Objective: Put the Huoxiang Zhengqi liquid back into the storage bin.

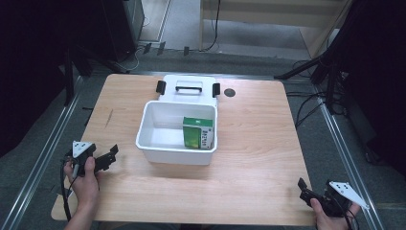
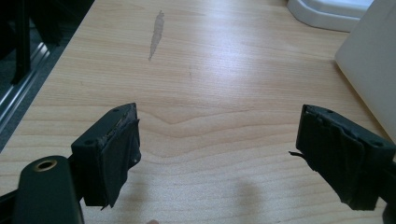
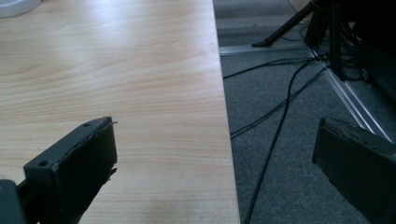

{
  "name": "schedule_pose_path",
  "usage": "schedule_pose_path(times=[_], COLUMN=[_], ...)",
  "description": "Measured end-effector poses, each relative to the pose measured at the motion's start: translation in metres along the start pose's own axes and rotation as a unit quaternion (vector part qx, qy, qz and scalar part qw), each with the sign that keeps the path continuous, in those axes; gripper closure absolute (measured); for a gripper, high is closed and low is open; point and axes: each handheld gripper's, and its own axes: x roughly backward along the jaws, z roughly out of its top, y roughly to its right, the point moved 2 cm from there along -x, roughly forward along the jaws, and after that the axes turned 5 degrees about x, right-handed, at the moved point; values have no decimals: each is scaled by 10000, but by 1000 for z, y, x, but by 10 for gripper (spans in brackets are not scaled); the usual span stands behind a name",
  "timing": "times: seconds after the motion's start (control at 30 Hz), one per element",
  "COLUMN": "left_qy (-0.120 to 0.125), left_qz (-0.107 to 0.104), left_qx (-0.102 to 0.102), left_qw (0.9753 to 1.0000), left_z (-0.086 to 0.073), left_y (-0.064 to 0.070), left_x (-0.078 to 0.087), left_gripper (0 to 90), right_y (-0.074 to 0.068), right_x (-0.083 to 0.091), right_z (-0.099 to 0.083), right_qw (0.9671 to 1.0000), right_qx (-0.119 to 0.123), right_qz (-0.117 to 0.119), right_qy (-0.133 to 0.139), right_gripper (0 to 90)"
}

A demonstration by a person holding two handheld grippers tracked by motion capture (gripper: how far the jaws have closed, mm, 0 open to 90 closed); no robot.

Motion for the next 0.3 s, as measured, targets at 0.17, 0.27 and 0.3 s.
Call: schedule_pose_path(times=[0.17,0.27,0.3], left_qy=[-16,-26,-38], left_qz=[15,12,18], left_qx=[-22,-39,-45], left_qw=[10000,10000,10000], left_z=[0,0,0], left_y=[1,1,1], left_x=[0,0,0], left_gripper=[147,148,148], right_y=[0,0,2], right_x=[-5,3,3], right_z=[-7,-2,-1], right_qw=[9996,9994,9995], right_qx=[140,142,-2], right_qz=[88,-224,-260], right_qy=[-248,205,169], right_gripper=[0,29,39])
